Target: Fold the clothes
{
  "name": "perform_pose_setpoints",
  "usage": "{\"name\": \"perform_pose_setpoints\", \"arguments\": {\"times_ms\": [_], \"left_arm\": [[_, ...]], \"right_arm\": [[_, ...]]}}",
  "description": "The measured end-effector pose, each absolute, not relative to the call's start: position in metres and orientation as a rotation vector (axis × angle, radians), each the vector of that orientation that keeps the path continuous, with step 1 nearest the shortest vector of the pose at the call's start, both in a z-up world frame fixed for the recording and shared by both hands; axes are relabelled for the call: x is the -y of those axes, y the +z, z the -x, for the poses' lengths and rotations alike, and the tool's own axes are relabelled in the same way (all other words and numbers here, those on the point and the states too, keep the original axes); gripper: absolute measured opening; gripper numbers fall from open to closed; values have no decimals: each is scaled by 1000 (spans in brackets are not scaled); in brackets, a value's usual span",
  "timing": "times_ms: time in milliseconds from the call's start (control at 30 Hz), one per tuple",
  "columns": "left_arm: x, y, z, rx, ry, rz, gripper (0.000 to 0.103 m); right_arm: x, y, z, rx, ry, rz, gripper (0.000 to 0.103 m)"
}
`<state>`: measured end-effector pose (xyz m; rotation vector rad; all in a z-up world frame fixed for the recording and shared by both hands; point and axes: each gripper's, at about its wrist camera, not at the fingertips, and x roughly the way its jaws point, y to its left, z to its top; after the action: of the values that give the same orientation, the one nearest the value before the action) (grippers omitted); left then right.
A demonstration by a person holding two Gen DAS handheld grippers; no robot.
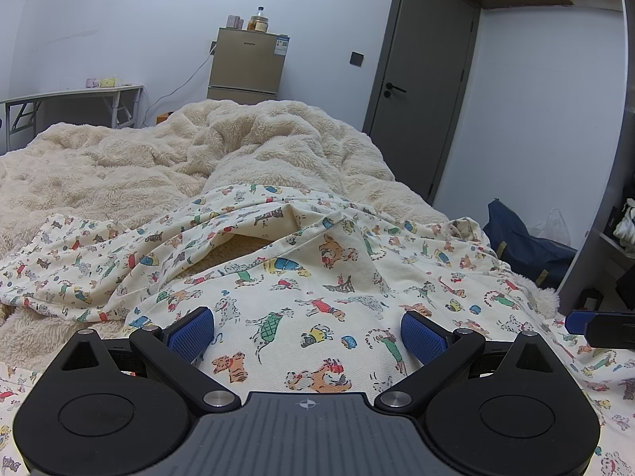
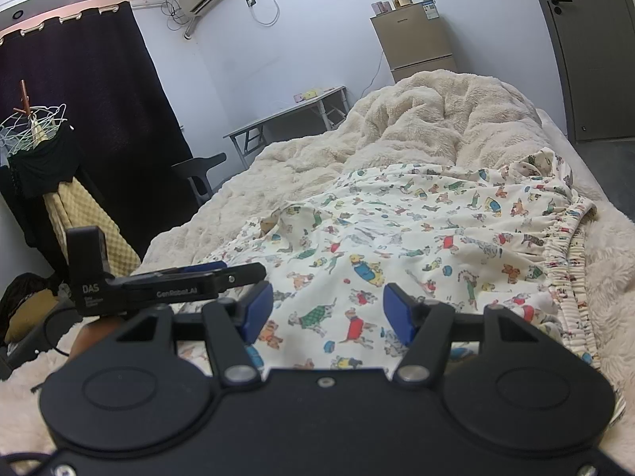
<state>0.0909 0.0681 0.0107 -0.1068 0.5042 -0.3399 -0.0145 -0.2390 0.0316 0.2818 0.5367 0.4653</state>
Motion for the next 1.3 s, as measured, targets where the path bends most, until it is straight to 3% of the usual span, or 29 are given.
{"name": "perform_pose_setpoints", "arguments": {"times_ms": [400, 933, 1100, 1200, 1300], "left_arm": [[-69, 13, -91, -511, -348, 104, 99], [-90, 41, -69, -420, -238, -61, 99], [-99, 43, -67, -418, -237, -76, 99], [-115, 47, -66, -407, -248, -100, 99], [-148, 55, -52, -403, -285, -162, 99]], "right_arm": [[241, 32, 16, -533, 470, -285, 60], [254, 57, 24, -482, 454, -237, 68], [253, 61, 23, -507, 485, -130, 70], [255, 65, 29, -532, 549, 22, 81], [264, 69, 39, -523, 566, 143, 82]]}}
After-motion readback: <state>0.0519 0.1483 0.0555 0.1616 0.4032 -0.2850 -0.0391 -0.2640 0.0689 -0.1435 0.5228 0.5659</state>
